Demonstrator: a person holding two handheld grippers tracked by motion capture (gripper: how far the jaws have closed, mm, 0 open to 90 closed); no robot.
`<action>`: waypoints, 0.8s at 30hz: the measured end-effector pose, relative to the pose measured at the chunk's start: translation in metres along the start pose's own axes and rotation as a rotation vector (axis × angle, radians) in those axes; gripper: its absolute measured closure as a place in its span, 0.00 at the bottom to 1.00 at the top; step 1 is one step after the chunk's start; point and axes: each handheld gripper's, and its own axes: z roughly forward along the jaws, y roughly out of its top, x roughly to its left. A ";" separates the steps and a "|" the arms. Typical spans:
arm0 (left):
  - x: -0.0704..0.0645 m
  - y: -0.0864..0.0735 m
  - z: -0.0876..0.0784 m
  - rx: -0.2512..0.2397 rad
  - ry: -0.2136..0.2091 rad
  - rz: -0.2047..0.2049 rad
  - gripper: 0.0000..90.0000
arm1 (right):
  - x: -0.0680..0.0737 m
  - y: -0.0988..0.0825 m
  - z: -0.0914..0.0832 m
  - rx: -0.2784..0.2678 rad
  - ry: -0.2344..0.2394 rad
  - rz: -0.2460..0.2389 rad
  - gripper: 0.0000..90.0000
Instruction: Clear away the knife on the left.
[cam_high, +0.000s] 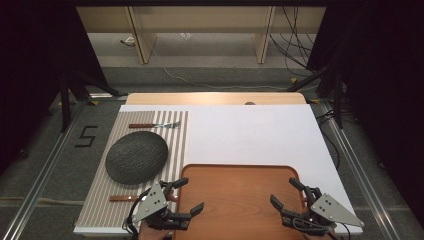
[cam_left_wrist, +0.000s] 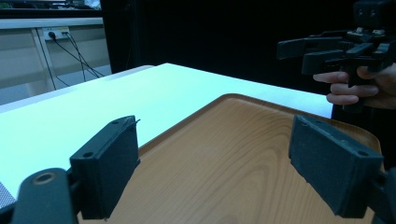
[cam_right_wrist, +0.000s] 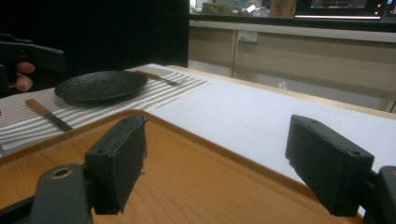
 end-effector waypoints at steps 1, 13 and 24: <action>0.000 0.000 0.000 0.001 0.000 0.003 0.18 | 0.000 0.000 0.000 -0.001 0.000 0.000 0.24; 0.002 0.001 -0.002 -0.006 0.011 -0.003 0.18 | 0.000 0.000 0.000 0.000 0.000 -0.006 0.24; 0.009 0.011 -0.007 0.043 -0.005 0.018 0.18 | 0.000 0.000 0.000 0.001 0.001 -0.008 0.24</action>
